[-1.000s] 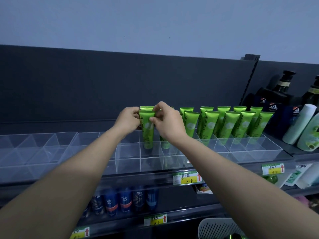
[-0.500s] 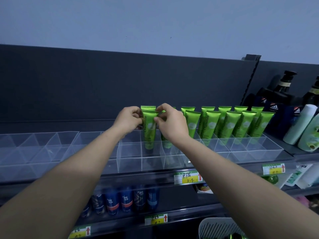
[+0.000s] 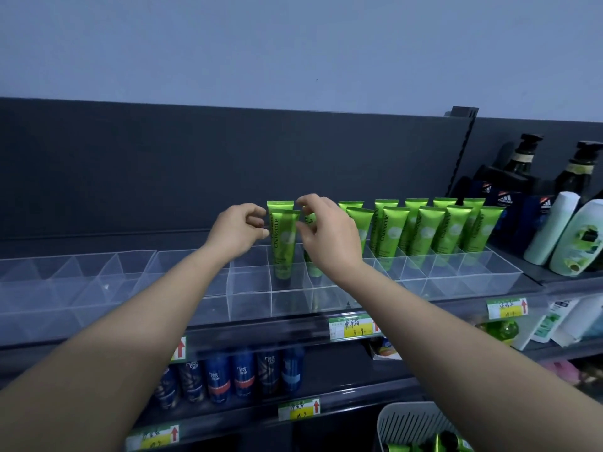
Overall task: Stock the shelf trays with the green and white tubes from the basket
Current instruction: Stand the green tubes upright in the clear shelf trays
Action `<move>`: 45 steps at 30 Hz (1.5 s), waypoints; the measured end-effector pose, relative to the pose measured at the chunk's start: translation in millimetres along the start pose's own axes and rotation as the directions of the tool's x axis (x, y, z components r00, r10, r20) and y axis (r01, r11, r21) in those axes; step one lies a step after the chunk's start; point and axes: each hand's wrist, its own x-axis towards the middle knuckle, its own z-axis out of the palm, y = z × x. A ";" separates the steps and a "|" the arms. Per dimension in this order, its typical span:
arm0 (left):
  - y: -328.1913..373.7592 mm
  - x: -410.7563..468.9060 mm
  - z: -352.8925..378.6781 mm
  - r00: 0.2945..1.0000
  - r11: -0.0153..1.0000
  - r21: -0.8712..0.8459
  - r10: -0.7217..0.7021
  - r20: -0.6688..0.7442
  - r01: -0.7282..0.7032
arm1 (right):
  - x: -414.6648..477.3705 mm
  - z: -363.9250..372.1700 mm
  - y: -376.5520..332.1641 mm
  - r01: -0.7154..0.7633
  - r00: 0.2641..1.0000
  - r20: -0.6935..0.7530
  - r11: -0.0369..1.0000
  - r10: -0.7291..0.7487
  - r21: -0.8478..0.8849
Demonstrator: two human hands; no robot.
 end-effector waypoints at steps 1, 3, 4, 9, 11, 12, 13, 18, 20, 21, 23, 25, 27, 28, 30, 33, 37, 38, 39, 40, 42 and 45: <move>-0.7 -3.5 -1.0 1.000 1.000 0.024 0.007 -0.004 -0.007 | -2.2 -0.7 0.2 -0.002 1.000 -0.004 1.000 0.001 -0.012; -1.4 -12.6 -3.3 1.000 0.997 0.071 0.024 -0.018 -0.022 | -7.3 -3.1 1.4 -0.010 1.000 -0.002 0.999 0.010 -0.037; -1.0 -18.1 -4.1 0.999 0.995 0.098 0.034 -0.024 -0.032 | -10.7 -5.0 2.4 -0.015 1.000 0.004 0.999 0.015 -0.052; 7.6 -51.4 -5.5 0.997 0.959 0.279 0.063 -0.041 -0.049 | -36.7 -24.1 13.9 0.011 0.996 0.090 0.994 -0.001 -0.109; 13.5 -67.2 -1.9 0.996 0.938 0.342 0.076 -0.051 -0.054 | -49.5 -35.3 21.8 0.039 0.990 0.138 0.990 -0.020 -0.137; 17.5 -76.1 1.4 0.995 0.928 0.369 0.083 -0.055 -0.057 | -56.9 -41.7 26.4 0.054 0.986 0.163 0.987 -0.030 -0.149; 22.6 -86.0 5.9 0.994 0.916 0.396 0.086 -0.061 -0.056 | -65.0 -48.6 31.6 0.068 0.981 0.190 0.986 -0.037 -0.155; 47.8 -143.4 42.1 0.990 0.869 0.490 0.120 -0.070 -0.070 | -114.2 -84.7 62.9 0.104 0.933 0.357 0.980 -0.036 -0.172; 56.3 -167.3 60.6 0.991 0.861 0.503 0.122 -0.054 -0.079 | -136.2 -97.9 78.1 0.099 0.914 0.405 0.979 -0.019 -0.178; 60.6 -179.6 70.7 0.993 0.856 0.512 0.113 -0.042 -0.076 | -147.4 -104.1 86.0 0.096 0.901 0.433 0.979 -0.008 -0.182; 66.4 -203.1 93.2 0.995 0.840 0.537 0.099 -0.002 -0.082 | -170.1 -114.8 102.1 0.080 0.873 0.487 0.977 0.026 -0.196; 68.5 -223.3 117.4 0.994 0.825 0.554 0.094 0.055 -0.109 | -191.8 -122.7 119.2 0.068 0.849 0.525 0.972 0.061 -0.223; 67.6 -239.2 142.5 0.990 0.818 0.559 0.084 0.115 -0.135 | -212.1 -128.1 137.2 0.057 0.824 0.557 0.963 0.104 -0.264; 67.3 -246.1 155.5 0.986 0.815 0.561 0.075 0.148 -0.147 | -221.9 -130.6 146.5 0.048 0.808 0.575 0.959 0.128 -0.280; 65.7 -257.5 180.2 0.976 0.811 0.559 0.059 0.211 -0.170 | -239.9 -135.0 164.1 0.016 0.776 0.603 0.952 0.182 -0.307; 62.8 -270.0 216.2 0.949 0.797 0.563 0.038 0.314 -0.219 | -262.8 -138.3 190.5 -0.034 0.719 0.640 0.934 0.270 -0.355; 55.8 -277.9 261.9 0.903 0.779 0.559 0.022 0.429 -0.285 | -286.2 -139.0 219.7 -0.100 0.638 0.677 0.911 0.367 -0.400; 53.2 -278.6 272.9 0.889 0.779 0.551 0.017 0.458 -0.299 | -291.3 -138.8 226.0 -0.112 0.620 0.684 0.906 0.385 -0.408; 50.2 -279.4 283.3 0.873 0.778 0.544 0.012 0.487 -0.314 | -296.7 -138.3 231.7 -0.122 0.601 0.691 0.901 0.401 -0.417; 46.9 -279.9 293.5 0.858 0.776 0.540 0.004 0.514 -0.328 | -302.1 -137.5 237.6 -0.130 0.583 0.697 0.895 0.418 -0.427; 40.3 -280.6 312.0 0.828 0.766 0.537 -0.011 0.560 -0.353 | -312.4 -135.2 249.3 -0.146 0.552 0.700 0.879 0.453 -0.454; 29.8 -282.2 337.0 0.780 0.772 0.515 -0.040 0.625 -0.372 | -326.0 -132.2 265.9 -0.185 0.501 0.702 0.855 0.506 -0.484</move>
